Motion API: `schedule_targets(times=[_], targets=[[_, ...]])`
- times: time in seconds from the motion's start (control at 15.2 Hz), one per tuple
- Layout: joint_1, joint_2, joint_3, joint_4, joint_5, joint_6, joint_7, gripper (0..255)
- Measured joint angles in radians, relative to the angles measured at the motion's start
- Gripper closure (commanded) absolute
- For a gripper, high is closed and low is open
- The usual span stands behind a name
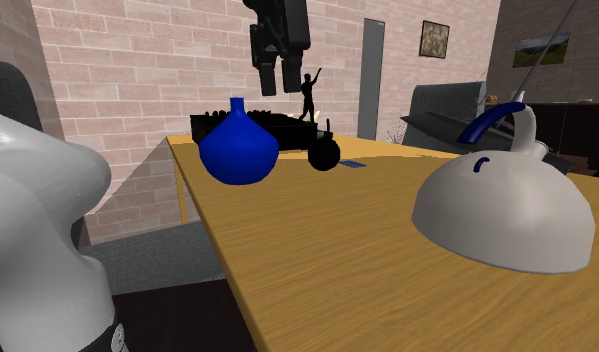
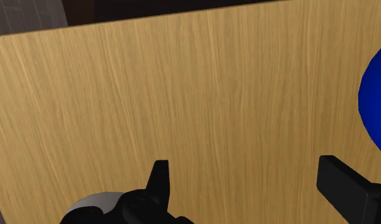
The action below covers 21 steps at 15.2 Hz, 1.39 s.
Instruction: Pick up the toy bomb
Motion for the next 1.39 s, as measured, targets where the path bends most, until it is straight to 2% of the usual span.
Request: schedule_targets(times=[0.2, 0.59, 0.99, 1.39], targets=[[0.006, 0.036, 0.019, 0.019, 0.014, 0.009, 0.019, 0], [0.031, 0.231, 0.114, 0.142, 0.071, 0.044, 0.117, 0], [0.05, 0.443, 0.203, 0.298, 0.096, 0.068, 0.217, 0], [0.072, 0.678, 0.282, 0.499, 0.082, 0.068, 0.322, 0]])
